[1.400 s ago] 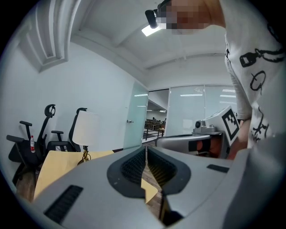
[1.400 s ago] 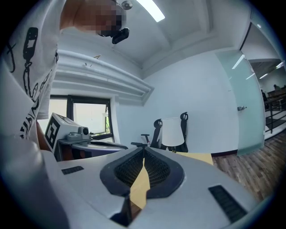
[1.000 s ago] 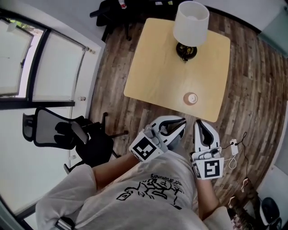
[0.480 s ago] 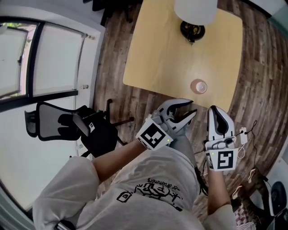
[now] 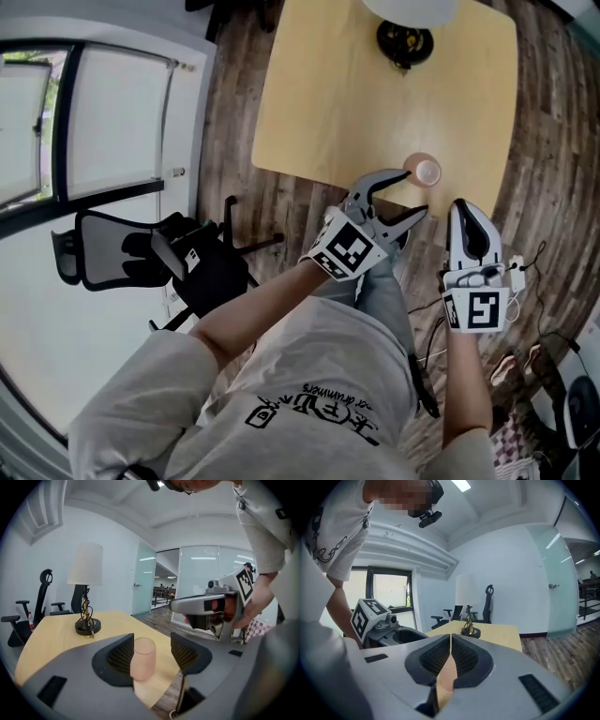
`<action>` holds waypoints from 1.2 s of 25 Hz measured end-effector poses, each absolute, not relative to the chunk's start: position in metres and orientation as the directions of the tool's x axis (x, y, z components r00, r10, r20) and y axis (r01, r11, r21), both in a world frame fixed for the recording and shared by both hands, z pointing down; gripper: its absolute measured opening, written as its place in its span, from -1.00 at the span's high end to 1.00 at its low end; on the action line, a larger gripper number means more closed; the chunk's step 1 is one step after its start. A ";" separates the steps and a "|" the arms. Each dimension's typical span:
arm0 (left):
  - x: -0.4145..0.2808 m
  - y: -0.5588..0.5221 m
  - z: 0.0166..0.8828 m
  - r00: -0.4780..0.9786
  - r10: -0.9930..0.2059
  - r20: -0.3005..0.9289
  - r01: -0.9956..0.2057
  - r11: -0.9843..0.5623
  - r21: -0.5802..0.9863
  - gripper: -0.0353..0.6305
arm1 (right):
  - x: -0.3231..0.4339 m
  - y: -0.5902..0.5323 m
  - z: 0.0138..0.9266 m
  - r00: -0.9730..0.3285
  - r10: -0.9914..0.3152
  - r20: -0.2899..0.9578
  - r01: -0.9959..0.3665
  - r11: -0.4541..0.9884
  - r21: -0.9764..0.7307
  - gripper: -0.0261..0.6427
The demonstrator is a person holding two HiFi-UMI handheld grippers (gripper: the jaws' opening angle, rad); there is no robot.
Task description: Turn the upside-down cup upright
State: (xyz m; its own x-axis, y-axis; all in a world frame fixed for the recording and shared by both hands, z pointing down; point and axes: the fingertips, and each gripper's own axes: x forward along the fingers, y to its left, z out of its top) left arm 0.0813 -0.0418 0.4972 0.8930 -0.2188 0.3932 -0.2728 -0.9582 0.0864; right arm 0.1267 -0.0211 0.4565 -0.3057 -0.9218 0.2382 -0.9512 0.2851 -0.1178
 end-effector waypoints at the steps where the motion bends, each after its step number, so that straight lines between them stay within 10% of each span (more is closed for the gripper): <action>1: 0.083 -0.044 0.504 0.889 -0.222 0.400 -0.276 -0.958 0.082 0.18 | 0.126 -0.020 0.462 -0.304 -0.922 0.242 -0.952 0.282 -0.120 0.85; 30: 0.120 -0.067 0.567 0.909 -0.176 0.377 -0.187 -0.982 -0.007 0.00 | 0.127 0.004 0.535 -0.276 -0.919 0.280 -0.950 0.218 -0.222 0.85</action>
